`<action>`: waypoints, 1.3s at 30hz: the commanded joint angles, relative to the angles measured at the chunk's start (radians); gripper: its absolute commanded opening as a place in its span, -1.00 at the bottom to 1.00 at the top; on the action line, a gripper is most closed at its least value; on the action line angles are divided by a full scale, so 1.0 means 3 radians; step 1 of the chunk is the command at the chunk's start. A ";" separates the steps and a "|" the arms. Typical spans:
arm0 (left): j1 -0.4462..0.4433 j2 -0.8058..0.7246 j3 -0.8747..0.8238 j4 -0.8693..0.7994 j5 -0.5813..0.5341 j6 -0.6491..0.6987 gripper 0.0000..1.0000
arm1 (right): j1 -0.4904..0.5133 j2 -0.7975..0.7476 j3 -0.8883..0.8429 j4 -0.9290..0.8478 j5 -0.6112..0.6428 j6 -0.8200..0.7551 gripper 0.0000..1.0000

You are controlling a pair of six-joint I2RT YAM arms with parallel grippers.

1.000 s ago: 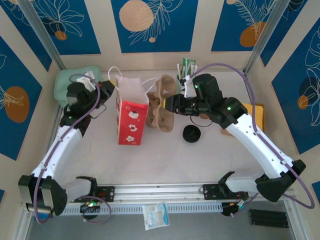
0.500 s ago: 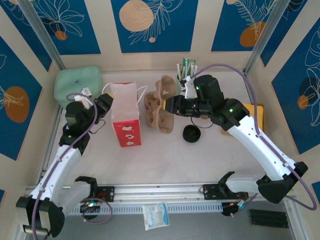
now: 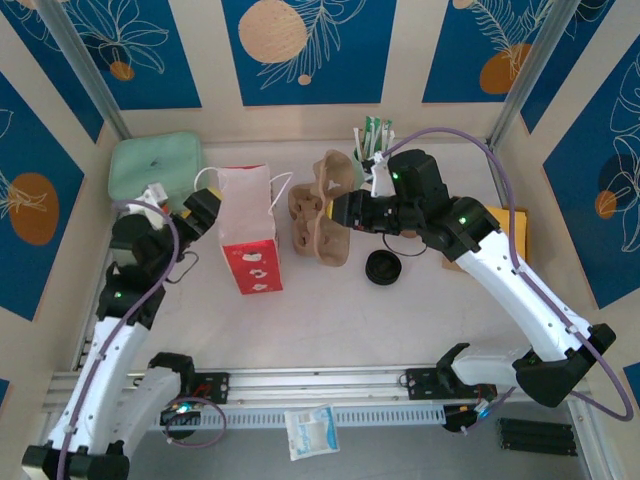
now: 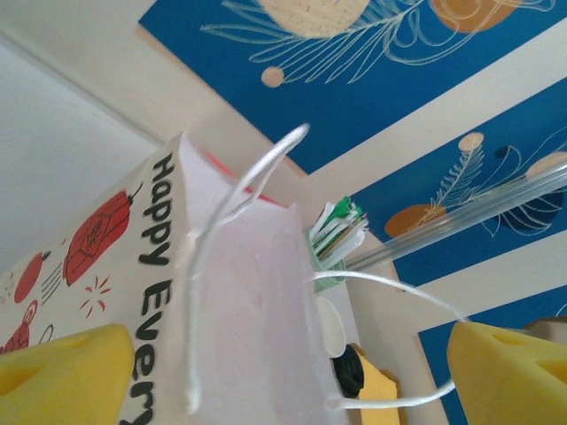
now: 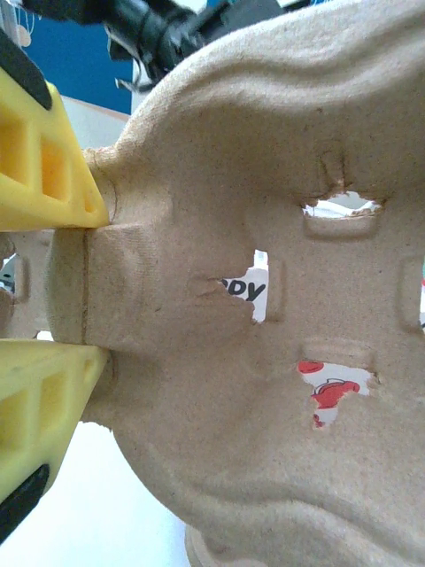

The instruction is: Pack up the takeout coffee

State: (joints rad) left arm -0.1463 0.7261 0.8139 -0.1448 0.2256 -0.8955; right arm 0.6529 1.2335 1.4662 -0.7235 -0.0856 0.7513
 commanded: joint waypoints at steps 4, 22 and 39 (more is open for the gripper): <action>-0.0006 -0.0088 0.0706 -0.0827 -0.0110 0.0674 0.88 | -0.0099 0.0013 -0.0015 0.0003 -0.0050 -0.0044 -0.42; -0.1321 0.1316 0.2297 -0.1948 -0.0352 0.1585 0.56 | -0.0383 -0.0020 -0.0305 0.0003 -0.0092 -0.0131 -0.42; -0.1788 0.2121 0.2569 -0.2061 -0.0998 0.1836 -0.01 | -0.0687 -0.0252 -0.0611 0.0059 -0.0295 -0.0156 -0.42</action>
State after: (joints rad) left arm -0.6674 1.3464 1.5532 -0.7670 -0.0391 -0.3603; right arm 0.4606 1.1870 1.2938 -0.7189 -0.1360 0.7216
